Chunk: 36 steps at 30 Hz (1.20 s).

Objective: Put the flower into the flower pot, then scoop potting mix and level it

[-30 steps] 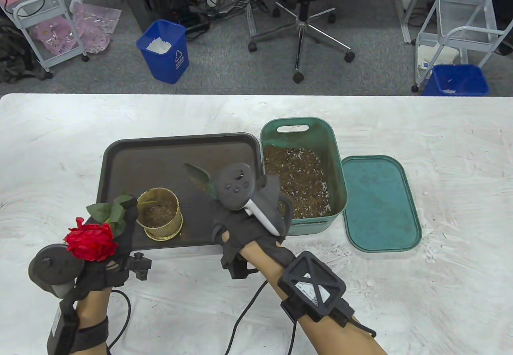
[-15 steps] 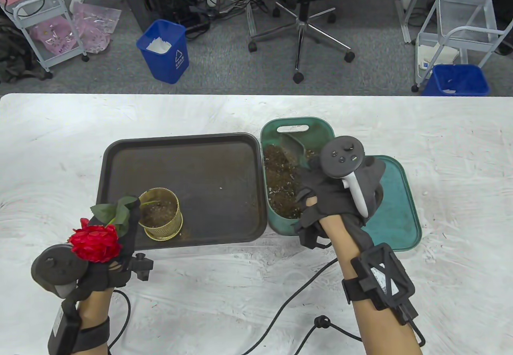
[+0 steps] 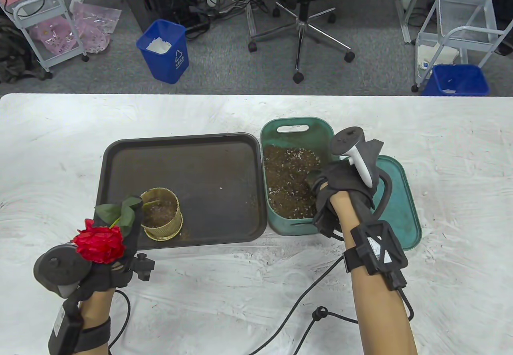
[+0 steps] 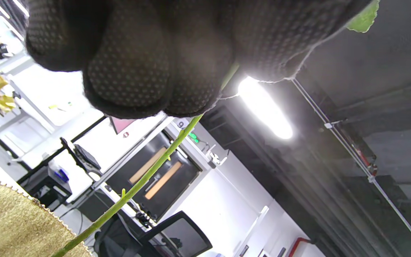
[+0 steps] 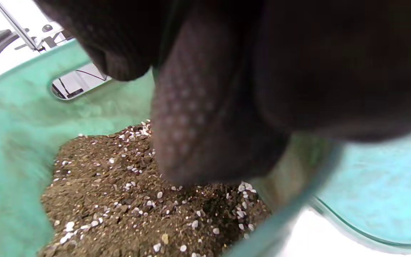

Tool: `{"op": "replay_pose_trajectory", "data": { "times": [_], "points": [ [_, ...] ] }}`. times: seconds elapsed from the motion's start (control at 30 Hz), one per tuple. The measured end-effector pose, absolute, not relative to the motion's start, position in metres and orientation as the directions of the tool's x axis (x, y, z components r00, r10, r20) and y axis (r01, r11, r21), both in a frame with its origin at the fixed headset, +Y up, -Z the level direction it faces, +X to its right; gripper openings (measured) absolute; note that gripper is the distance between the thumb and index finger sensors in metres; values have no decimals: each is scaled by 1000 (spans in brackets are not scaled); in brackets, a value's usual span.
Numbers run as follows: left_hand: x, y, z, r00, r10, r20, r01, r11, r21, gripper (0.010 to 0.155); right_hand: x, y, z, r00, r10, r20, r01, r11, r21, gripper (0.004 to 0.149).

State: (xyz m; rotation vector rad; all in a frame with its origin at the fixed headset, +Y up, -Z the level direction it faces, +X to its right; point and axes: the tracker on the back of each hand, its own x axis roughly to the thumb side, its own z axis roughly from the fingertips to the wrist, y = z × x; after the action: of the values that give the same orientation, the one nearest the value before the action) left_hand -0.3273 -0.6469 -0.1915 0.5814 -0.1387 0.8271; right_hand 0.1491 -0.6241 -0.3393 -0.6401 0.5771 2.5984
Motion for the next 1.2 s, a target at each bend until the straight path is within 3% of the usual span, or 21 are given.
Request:
{"op": "replay_pose_trajectory", "data": {
  "times": [0.2, 0.5, 0.8, 1.0, 1.2],
  "points": [
    [-329, -646, -191, 677, 660, 325, -726, 526, 442, 44, 139, -637, -354, -814, 277, -511, -489, -800, 346, 54],
    [-331, -644, -190, 681, 659, 318, -720, 527, 451, 44, 130, -658, -368, -734, 429, -527, -658, -642, 394, 55],
    [-331, -644, -190, 684, 657, 317, -718, 528, 454, 44, 129, -662, -369, -657, 570, -493, -754, -521, 401, 55],
    [-330, -643, -190, 685, 652, 325, -719, 532, 448, 44, 142, -661, -358, -575, 634, -517, -818, -440, 370, 55],
    [-329, -644, -190, 681, 654, 331, -724, 530, 441, 44, 158, -659, -341, -421, 701, -576, -907, -345, 243, 54]
  ]
}}
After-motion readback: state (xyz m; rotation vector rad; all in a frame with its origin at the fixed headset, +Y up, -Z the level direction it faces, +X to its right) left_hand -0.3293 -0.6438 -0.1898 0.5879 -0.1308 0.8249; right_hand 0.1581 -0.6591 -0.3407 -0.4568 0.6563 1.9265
